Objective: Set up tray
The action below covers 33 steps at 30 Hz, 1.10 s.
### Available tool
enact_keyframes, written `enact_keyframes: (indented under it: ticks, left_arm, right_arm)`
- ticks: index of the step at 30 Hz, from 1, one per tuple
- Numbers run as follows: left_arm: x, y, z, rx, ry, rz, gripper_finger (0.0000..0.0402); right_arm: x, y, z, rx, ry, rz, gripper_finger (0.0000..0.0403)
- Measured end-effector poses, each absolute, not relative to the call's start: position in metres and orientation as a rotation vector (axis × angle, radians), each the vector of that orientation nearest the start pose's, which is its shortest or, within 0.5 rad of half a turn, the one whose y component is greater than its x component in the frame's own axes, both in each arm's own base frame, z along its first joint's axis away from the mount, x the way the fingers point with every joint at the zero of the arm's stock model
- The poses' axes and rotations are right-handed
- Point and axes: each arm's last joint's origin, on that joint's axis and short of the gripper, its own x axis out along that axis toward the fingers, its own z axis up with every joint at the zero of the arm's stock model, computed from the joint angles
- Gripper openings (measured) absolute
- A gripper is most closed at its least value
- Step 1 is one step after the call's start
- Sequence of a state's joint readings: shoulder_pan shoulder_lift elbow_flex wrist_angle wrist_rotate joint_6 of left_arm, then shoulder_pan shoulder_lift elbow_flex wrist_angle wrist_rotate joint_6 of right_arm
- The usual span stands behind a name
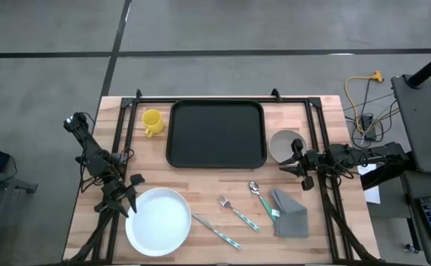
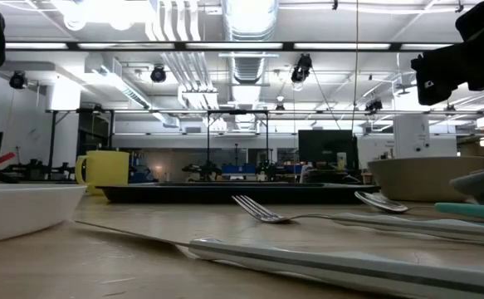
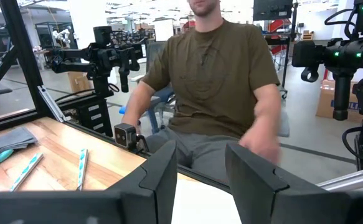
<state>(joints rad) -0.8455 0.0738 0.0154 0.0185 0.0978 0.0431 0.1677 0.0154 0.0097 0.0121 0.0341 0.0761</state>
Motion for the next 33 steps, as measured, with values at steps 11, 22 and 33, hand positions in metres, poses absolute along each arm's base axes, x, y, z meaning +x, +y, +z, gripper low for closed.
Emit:
enact_keyframes:
  ticks: [11, 22, 33]
  left_arm:
    - [0.065, -0.078, 0.165, 0.055, 0.018, -0.944, 0.0117]
    - [0.065, -0.078, 0.165, 0.053, 0.009, -0.945, 0.0117]
    - [0.065, -0.077, 0.184, 0.283, -0.327, -0.900, 0.0117]
  right_arm:
    - [0.097, 0.015, 0.167, 0.078, -0.001, 0.134, 0.0068]
    - [0.097, 0.015, 0.167, 0.077, -0.002, 0.134, 0.0068]
    - [0.097, 0.015, 0.167, 0.077, -0.001, 0.134, 0.0068]
